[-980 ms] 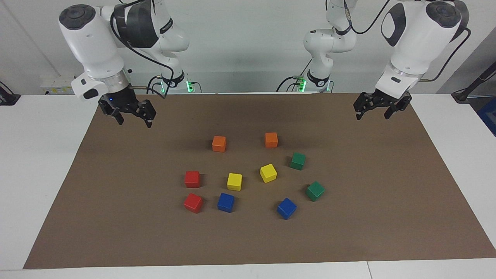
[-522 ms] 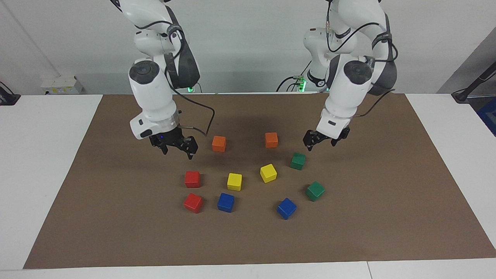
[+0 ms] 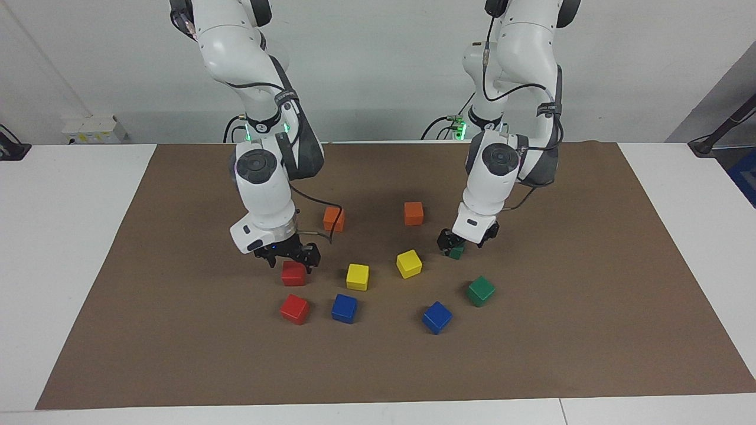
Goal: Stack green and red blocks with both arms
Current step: 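Grasp one green block with the left gripper while the right gripper takes red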
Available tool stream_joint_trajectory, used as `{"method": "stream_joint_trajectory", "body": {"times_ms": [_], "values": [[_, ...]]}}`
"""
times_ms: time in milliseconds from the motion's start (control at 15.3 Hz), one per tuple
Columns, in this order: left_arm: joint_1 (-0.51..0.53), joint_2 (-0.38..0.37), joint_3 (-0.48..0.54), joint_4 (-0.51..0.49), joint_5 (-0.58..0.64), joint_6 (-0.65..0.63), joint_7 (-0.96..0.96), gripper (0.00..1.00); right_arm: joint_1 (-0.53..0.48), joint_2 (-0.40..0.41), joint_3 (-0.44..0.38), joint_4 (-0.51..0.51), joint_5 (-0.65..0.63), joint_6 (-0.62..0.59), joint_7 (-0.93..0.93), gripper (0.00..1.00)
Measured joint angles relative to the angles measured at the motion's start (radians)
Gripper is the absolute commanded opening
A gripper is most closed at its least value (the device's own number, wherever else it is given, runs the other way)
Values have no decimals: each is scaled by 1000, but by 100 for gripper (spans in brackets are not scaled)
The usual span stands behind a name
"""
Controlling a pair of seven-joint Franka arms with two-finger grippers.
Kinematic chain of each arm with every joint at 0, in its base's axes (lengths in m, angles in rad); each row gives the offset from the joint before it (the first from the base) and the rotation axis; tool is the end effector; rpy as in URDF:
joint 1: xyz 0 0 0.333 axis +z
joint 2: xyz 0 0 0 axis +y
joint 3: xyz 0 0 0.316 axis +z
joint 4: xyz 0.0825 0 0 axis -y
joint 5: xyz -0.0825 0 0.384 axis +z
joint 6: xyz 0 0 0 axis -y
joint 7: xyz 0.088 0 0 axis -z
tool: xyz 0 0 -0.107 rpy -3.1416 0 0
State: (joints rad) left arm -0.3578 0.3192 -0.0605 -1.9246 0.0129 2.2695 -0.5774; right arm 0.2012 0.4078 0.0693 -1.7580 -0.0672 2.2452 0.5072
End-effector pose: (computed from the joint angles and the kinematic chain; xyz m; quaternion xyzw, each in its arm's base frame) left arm 0.5673 -0.2499 0.3279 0.9969 0.0770 0.0094 0.0102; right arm 0.6391 0.1710 0.3443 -0.9939 0.1015 -0.0424 0.0028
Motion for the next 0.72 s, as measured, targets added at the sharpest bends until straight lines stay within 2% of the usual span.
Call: {"method": "stream_joint_trajectory", "body": {"times_ms": [457,588,718], "values": [[-21,6,-2,-37,0,30,-2,100,-2,22,-7,-60,-1,95,-57,99],[-33,6,-2,-42,0,32,-4,100,-2,22,-7,-71,-1,114,-58,89],[-34,6,-1,-47,0,34,-4,100,-2,25,-7,-81,-1,128,-58,70]]}}
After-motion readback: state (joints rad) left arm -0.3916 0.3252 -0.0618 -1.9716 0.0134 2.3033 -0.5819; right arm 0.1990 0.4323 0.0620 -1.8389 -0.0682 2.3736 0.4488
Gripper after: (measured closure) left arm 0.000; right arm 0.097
